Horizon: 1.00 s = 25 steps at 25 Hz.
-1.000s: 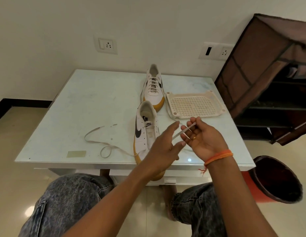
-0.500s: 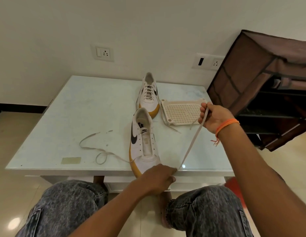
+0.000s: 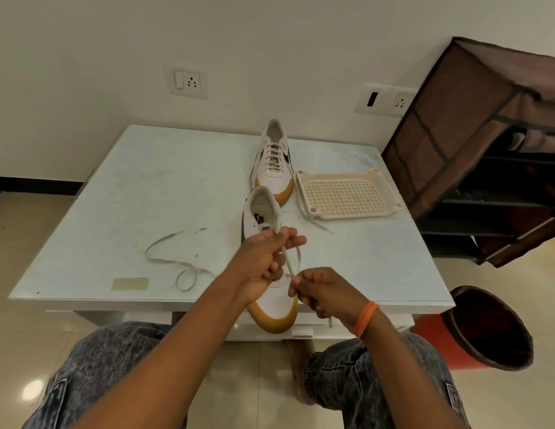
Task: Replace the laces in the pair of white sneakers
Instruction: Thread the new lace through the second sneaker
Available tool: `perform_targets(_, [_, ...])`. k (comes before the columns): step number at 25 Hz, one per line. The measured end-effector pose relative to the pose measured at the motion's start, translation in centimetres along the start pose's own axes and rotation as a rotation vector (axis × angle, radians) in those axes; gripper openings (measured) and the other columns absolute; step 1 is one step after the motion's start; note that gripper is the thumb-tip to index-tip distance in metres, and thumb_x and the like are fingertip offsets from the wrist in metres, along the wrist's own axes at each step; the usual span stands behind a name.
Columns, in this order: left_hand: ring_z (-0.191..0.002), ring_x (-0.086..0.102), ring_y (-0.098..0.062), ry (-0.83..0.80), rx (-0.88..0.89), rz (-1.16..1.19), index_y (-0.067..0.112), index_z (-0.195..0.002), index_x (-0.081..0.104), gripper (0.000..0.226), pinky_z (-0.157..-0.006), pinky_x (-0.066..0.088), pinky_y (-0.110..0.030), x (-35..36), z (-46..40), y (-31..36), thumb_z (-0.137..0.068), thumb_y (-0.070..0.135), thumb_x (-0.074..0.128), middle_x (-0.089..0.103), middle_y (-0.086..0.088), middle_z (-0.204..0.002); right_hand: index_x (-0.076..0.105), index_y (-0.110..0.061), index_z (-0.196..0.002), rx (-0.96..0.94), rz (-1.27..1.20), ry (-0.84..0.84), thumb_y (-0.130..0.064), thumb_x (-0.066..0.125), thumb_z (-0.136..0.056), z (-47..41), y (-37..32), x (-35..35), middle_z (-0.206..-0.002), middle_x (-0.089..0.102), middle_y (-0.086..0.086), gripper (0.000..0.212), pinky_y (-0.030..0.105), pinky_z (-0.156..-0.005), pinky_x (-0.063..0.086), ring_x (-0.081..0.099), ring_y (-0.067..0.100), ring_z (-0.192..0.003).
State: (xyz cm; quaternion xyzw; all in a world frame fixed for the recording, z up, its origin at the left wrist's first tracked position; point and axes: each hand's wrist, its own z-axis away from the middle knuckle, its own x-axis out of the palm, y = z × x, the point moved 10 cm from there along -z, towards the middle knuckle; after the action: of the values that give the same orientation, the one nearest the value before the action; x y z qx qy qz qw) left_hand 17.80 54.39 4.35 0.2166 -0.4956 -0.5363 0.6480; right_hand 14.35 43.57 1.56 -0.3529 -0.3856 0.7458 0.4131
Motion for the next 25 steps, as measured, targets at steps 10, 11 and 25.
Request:
perform_targets(10, [-0.050,0.045,-0.006,0.387,0.232,-0.344,0.021,-0.102,0.074,0.025,-0.048,0.044,-0.017,-7.4,0.3,5.1,-0.101,0.023,0.049,0.060,-0.002,-0.076,0.072,-0.012,-0.078,0.121,0.346,0.489,-0.017,0.061,-0.092,-1.5,4.5,-9.9,-0.077,0.068,0.005,0.019,0.031,-0.071,0.052,0.061,0.017,-0.070])
perform_targets(11, [-0.053,0.046,-0.007,0.372,0.229,-0.386,0.020,-0.103,0.074,0.022,-0.049,0.045,-0.016,-7.0,0.1,4.9,-0.099,0.022,0.052,0.057,-0.003,-0.073,0.073,-0.011,-0.088,0.050,0.401,0.559,-0.019,0.063,-0.091,-1.5,3.4,-10.0,-0.086,0.070,0.006,0.013,0.033,-0.082,0.052,0.062,0.019,-0.078])
perform_targets(25, [-0.056,0.065,-0.004,0.309,0.053,-0.493,0.016,-0.082,0.072,0.019,-0.048,0.049,-0.014,-5.5,-0.6,1.9,-0.075,0.031,0.081,0.072,0.000,-0.073,0.069,-0.021,-0.109,-0.533,-0.042,0.430,-0.016,0.078,-0.076,-2.7,-5.0,-2.0,-0.092,0.072,-0.009,0.034,0.019,-0.080,0.056,0.069,0.004,-0.088])
